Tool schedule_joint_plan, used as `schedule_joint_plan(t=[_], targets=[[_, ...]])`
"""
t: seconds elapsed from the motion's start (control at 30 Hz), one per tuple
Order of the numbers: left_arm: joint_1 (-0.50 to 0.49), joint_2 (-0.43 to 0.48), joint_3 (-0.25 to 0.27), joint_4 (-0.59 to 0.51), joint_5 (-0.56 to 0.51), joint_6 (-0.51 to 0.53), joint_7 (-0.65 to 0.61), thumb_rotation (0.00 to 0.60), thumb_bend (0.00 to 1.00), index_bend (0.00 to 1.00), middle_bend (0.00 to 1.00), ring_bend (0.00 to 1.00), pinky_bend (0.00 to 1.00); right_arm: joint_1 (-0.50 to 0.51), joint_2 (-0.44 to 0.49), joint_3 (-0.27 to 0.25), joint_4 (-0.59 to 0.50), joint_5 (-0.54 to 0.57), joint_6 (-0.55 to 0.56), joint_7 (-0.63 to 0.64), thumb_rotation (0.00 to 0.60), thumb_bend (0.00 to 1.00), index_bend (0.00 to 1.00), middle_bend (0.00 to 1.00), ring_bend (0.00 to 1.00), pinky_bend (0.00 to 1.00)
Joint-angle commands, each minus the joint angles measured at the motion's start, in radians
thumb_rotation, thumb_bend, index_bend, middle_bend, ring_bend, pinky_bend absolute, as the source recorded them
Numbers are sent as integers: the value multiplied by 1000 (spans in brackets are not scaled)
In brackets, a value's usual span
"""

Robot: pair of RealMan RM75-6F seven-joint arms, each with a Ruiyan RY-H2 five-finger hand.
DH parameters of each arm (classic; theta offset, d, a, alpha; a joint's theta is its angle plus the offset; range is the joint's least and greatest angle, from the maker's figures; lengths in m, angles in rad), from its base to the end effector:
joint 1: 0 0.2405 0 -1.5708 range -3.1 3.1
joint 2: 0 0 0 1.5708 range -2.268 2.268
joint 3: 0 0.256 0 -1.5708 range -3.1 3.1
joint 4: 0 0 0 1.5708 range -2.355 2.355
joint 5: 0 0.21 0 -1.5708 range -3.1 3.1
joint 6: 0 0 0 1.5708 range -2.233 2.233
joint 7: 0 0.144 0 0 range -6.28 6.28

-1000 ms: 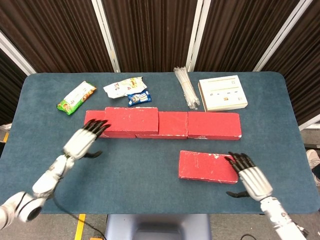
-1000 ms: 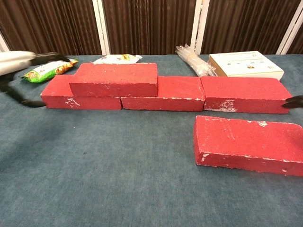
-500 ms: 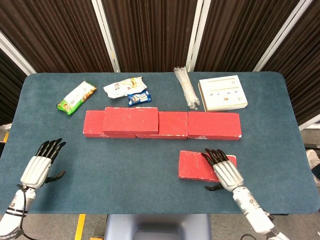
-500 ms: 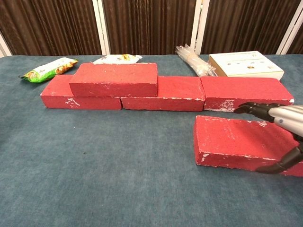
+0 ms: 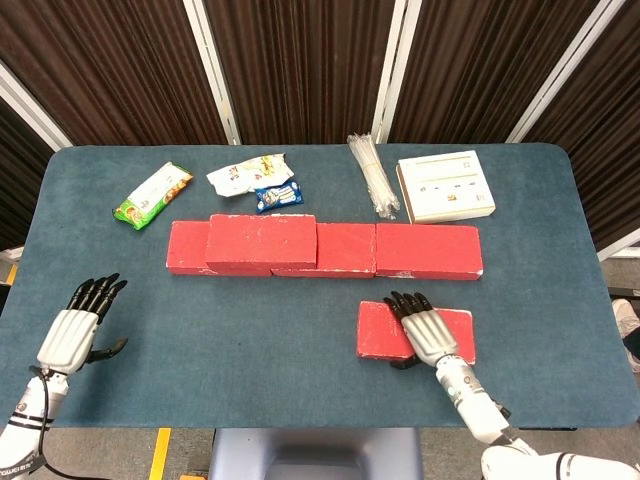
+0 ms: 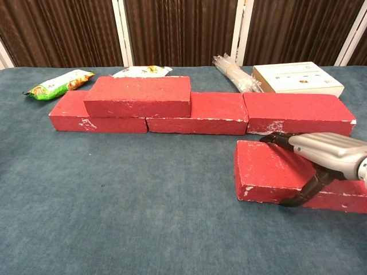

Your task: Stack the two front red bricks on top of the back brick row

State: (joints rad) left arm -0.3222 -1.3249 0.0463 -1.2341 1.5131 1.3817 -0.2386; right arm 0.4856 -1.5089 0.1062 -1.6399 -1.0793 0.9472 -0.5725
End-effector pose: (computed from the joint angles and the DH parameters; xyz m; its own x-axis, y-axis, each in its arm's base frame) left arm -0.3257 0.2467 0.1032 0.3685 0.1026 0.9239 0.9167 -0.2052 -0.3429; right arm -0.2097 -0.2621 -0.0256 0.5019 -0.4255 0.7530 -0.8643 -0.2785 0.4188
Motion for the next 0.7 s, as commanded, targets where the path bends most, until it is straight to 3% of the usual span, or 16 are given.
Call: schedule_joint_plan(t=[0.03,0.27,0.5,0.7], targets=[[2,2,-6,1,-1,-6,-2,600,256,0,0,0,22,7,-6,-8,4,10,9,-12,531,285,383,307,148,333],[5,2,-12,-1,2,-13,3,600,257,0,0,0,22,6,-12,-14,1,8,44,-10,600,323,663,514,413,615],[14,1,-19,-12,7,-13,36,600,254,0,0,0,22,15,46,14,-35,-88,87,78,600,331,688,529,429,627],[21,-4,-32,-20,-1,-15,83,600,256,0,0,0,22,119,111,106,-15,-131,29,97,600,330,688,529,430,625]])
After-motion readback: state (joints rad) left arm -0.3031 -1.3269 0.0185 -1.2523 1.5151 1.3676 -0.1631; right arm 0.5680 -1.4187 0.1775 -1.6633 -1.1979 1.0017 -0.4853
